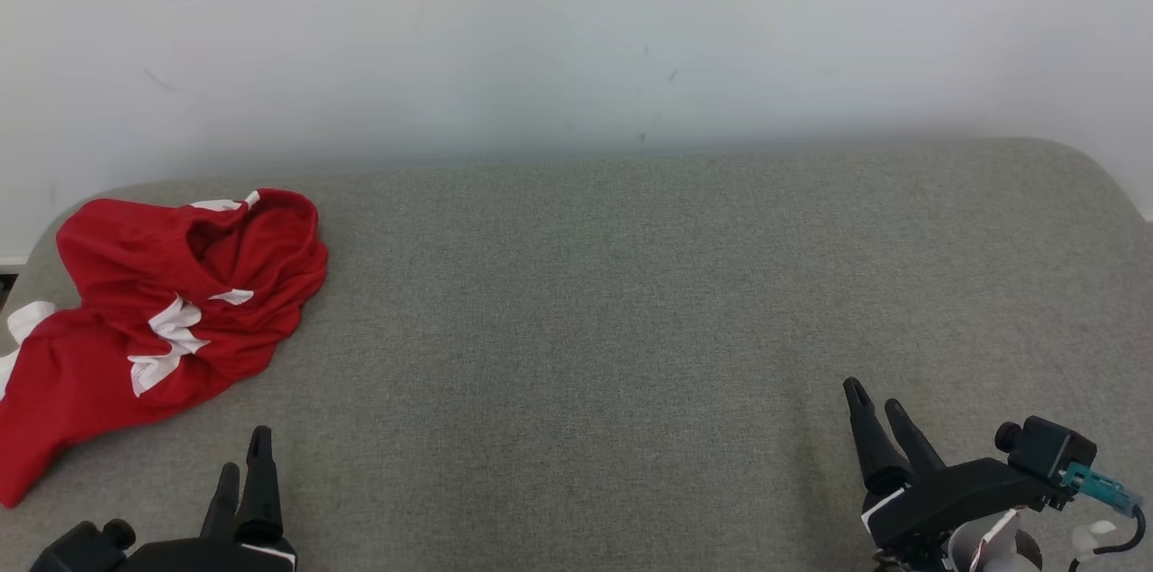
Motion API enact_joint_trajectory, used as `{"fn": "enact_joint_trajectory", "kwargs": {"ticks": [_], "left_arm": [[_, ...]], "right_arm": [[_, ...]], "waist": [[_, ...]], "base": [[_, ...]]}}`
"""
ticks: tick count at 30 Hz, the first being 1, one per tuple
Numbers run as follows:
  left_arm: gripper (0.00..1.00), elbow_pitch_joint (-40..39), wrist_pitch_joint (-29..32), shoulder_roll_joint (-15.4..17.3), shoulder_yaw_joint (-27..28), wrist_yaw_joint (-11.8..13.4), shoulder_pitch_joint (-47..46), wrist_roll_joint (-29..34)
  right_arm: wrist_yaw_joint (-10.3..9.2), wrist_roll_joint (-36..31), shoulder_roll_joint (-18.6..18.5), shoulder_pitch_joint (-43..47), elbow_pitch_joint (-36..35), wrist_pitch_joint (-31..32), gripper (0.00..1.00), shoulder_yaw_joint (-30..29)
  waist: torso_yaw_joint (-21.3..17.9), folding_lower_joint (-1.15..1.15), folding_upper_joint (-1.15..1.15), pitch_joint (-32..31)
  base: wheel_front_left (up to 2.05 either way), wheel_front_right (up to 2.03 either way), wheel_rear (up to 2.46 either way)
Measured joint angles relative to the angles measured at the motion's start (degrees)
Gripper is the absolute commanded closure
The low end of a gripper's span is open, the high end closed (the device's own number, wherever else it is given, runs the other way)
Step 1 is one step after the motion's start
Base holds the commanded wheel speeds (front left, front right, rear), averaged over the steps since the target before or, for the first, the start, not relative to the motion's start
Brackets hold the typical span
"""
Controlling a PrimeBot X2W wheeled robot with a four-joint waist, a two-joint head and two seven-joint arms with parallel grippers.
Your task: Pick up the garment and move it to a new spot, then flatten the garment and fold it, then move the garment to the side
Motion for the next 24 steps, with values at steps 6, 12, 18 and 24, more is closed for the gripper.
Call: {"fn": "enact_joint_trajectory", "kwargs": {"ticks": [6, 12, 18, 24], "left_arm": [[0.0, 0.0, -0.38, -0.03, -0.02, 0.91, 0.03, 6.27], [0.0, 0.03, -0.62, -0.36, 0.24, 1.54, 0.07, 12.66], [0.0, -0.55, -1.13, -0.74, 0.54, 2.48, 0.13, 18.52], [0.0, -1.32, -1.63, -0.88, 0.52, 3.09, 0.23, 24.26]], "right_arm": [[-0.77, -5.17, -0.48, -0.86, 0.56, -0.77, 0.0, 0.31], [-1.57, -10.58, -0.67, -0.92, 0.73, -1.52, 0.0, 1.19], [-2.56, -15.92, -0.76, -1.06, 0.71, -2.31, 0.0, 1.96], [-3.33, -21.36, -1.0, -1.52, 0.68, -3.31, 0.0, 2.41]], "waist": [[-0.05, 0.0, 0.0, -0.15], [-0.03, 0.0, 0.0, -0.25], [-0.02, 0.0, 0.0, -0.35], [-0.07, 0.0, 0.0, -0.45]], "base": [[0.0, 0.0, 0.0], [0.0, 0.0, 0.0], [0.0, 0.0, 0.0], [0.0, 0.0, 0.0]]}}
